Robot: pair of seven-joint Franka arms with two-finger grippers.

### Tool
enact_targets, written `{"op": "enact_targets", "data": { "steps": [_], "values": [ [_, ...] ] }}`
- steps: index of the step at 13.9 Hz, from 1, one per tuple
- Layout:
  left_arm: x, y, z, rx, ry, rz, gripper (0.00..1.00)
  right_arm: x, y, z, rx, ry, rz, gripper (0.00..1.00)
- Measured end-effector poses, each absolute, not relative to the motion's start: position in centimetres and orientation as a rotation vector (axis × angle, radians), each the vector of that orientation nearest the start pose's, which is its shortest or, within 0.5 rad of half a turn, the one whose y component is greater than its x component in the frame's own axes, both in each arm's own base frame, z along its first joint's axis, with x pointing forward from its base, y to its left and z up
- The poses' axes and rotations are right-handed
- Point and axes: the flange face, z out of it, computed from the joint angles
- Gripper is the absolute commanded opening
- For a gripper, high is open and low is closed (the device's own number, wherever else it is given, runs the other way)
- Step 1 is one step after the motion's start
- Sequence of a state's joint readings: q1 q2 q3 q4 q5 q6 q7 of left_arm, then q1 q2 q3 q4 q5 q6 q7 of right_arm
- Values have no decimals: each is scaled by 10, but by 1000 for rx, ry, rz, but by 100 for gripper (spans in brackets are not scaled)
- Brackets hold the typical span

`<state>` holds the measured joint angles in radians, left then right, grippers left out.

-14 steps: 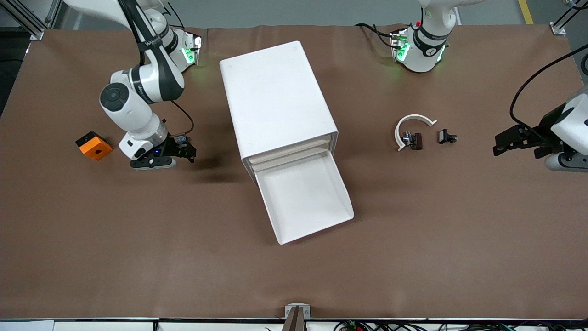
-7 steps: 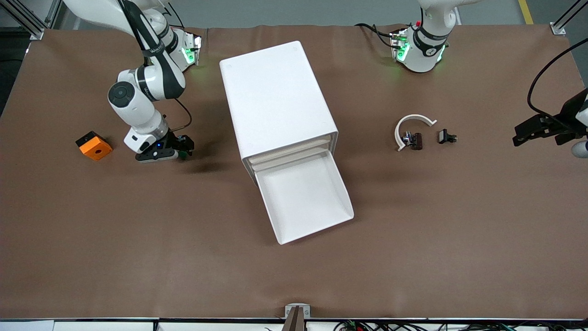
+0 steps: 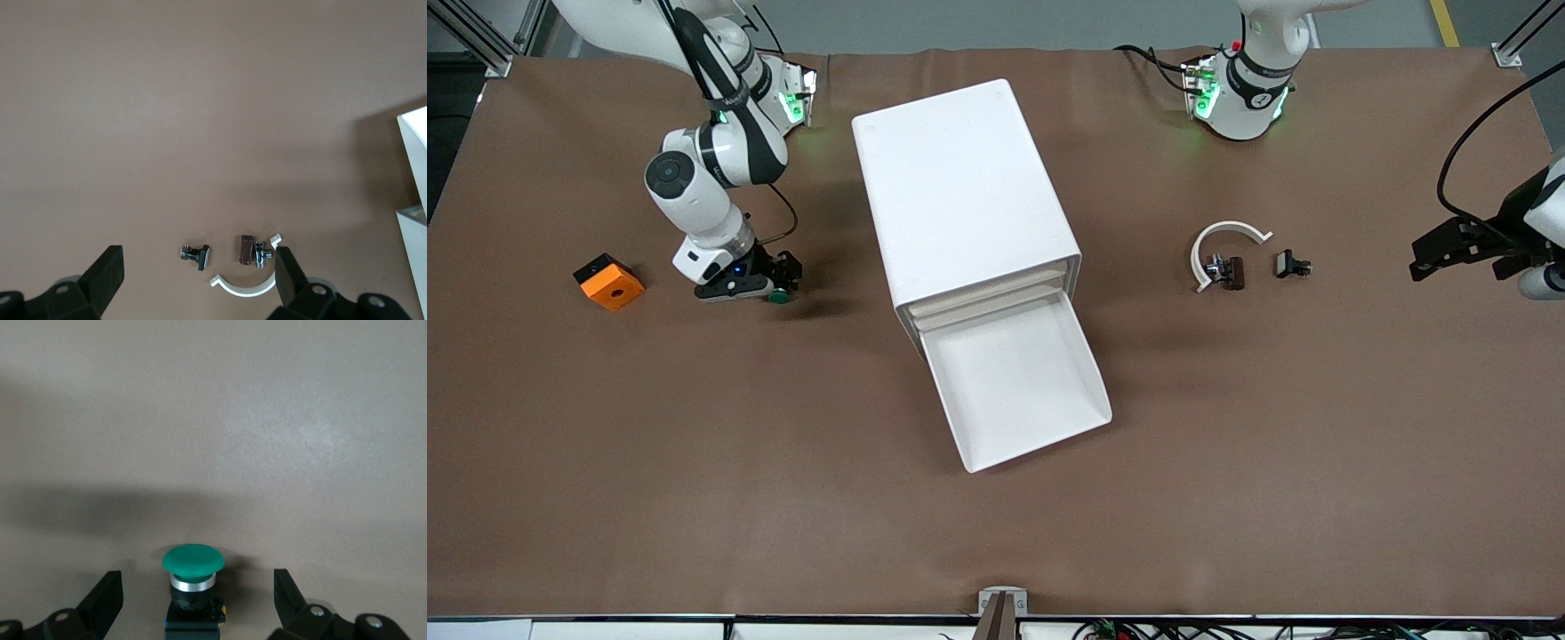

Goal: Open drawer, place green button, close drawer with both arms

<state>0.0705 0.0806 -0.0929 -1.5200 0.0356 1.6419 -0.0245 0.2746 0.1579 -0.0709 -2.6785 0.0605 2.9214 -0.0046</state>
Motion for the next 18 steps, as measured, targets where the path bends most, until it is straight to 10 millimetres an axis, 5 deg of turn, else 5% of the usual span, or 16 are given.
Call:
{"op": "enact_targets", "data": {
  "steps": [2,3,6,13,15,18],
  "values": [
    [589,-2,604,-3113,-16,-71,100,410,78,182,-3122,-231,-106,100],
    [591,-1,602,-3113,-19,-74,100,408,77,179,-3124,-229,-93,82],
    [594,-1,597,-3114,-18,-68,100,402,75,173,-3128,-229,-58,0],
    [595,-1,596,-3114,-18,-65,100,401,96,184,-3134,-98,65,0],
    [595,-3,596,-3114,-14,-66,100,426,104,226,-3117,-21,180,0],
    [595,-5,596,-3114,-9,-67,100,483,103,346,-3060,127,286,0]
  ]
}}
